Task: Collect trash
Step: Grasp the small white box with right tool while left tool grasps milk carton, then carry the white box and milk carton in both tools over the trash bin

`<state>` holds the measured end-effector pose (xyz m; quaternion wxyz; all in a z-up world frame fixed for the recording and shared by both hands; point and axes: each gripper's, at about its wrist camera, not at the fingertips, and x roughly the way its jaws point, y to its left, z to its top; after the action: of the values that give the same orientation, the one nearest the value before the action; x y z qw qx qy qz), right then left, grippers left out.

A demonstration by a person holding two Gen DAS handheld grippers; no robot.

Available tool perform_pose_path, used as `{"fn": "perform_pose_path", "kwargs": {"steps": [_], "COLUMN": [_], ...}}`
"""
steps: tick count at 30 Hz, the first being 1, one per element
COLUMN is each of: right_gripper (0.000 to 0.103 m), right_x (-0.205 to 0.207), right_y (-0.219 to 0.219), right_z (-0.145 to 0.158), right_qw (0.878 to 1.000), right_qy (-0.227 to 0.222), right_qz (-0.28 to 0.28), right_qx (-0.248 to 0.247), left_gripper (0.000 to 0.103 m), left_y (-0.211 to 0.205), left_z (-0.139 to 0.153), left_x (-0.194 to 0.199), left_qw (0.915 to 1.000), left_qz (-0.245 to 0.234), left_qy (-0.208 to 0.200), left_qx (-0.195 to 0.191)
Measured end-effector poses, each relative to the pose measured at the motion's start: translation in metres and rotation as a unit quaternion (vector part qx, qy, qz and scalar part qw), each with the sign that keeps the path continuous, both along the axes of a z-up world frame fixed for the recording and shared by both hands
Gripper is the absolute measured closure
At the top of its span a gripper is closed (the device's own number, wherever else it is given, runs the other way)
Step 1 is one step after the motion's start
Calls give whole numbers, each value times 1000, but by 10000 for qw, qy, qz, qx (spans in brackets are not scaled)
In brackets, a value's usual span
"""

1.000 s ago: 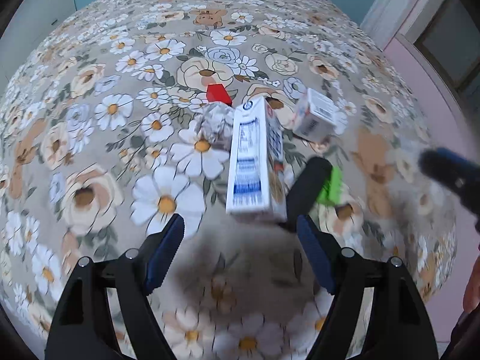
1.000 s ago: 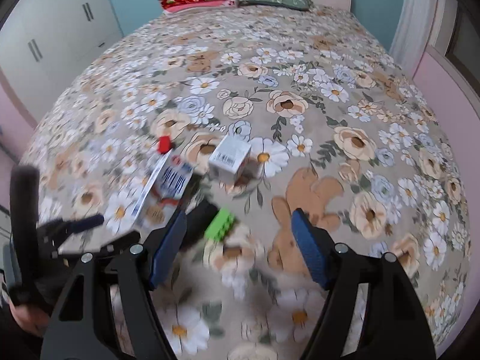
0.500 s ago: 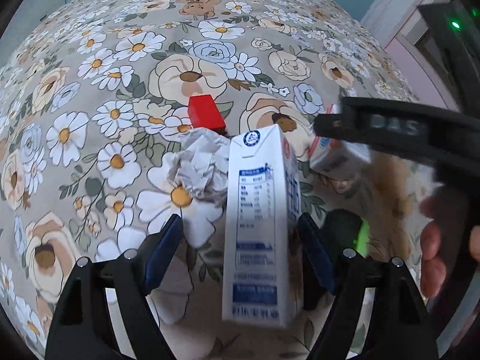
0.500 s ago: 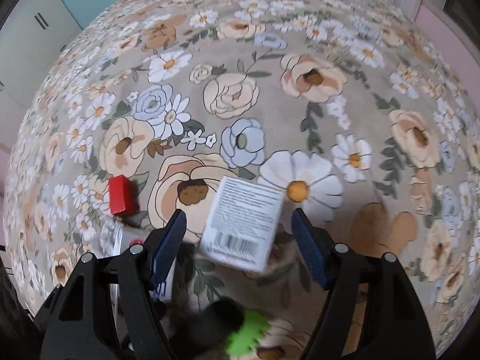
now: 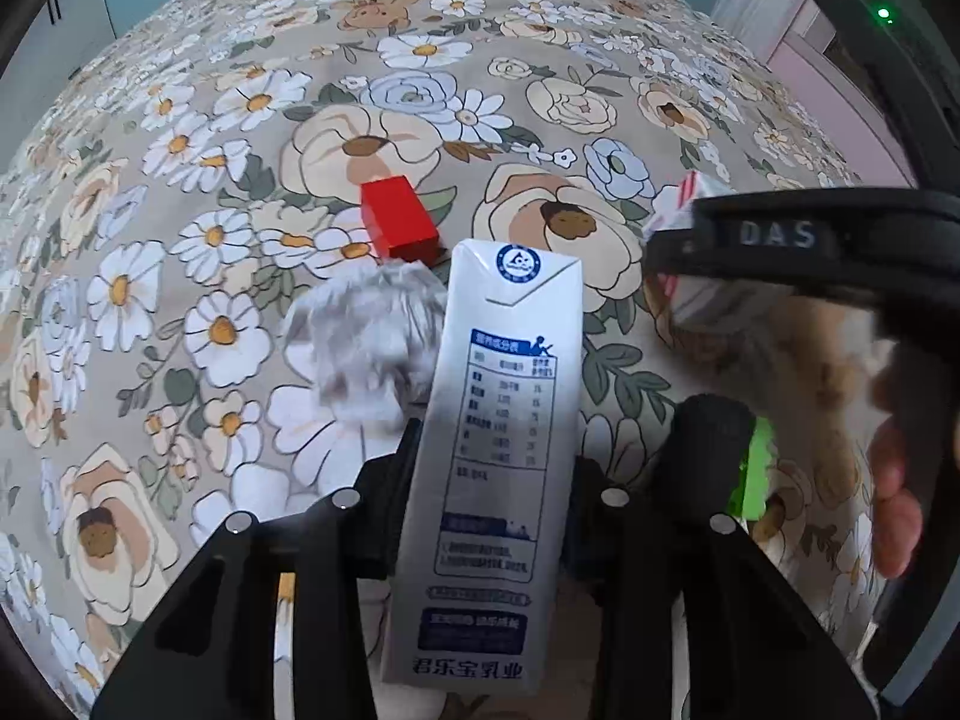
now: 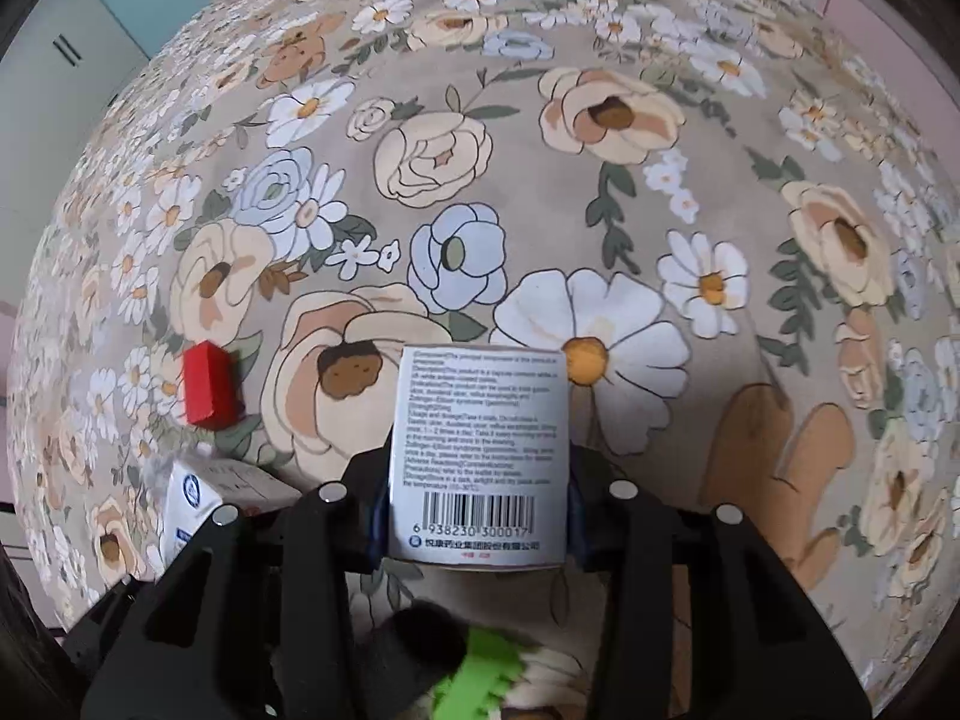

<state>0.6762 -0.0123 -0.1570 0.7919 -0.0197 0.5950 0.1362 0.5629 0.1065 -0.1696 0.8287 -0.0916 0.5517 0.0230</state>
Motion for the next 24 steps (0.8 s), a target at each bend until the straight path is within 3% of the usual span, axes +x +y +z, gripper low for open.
{"fn": "perform_pose_path", "kwargs": {"steps": [6, 10, 16, 24], "right_gripper": [59, 59, 59, 59], "right_x": [-25, -51, -110, -218], "right_y": [-10, -14, -27, -48], "right_z": [42, 81, 161, 270], "right_qw": [9993, 9975, 9900, 9692], "right_qy": [-316, -632, -1286, -2249], "right_qz": [189, 294, 539, 912], "right_qx": [-55, -123, -224, -421], "left_gripper": [63, 63, 63, 63], "left_y": [-2, -6, -15, -27], "left_z": [36, 81, 152, 249], "left_x": [-23, -46, -90, -175], "left_qw": [9997, 9984, 9933, 9797], "left_qz": [-9, 11, -40, -61], "left_qy": [-195, -487, -994, -1742], "left_qx": [169, 301, 580, 987]}}
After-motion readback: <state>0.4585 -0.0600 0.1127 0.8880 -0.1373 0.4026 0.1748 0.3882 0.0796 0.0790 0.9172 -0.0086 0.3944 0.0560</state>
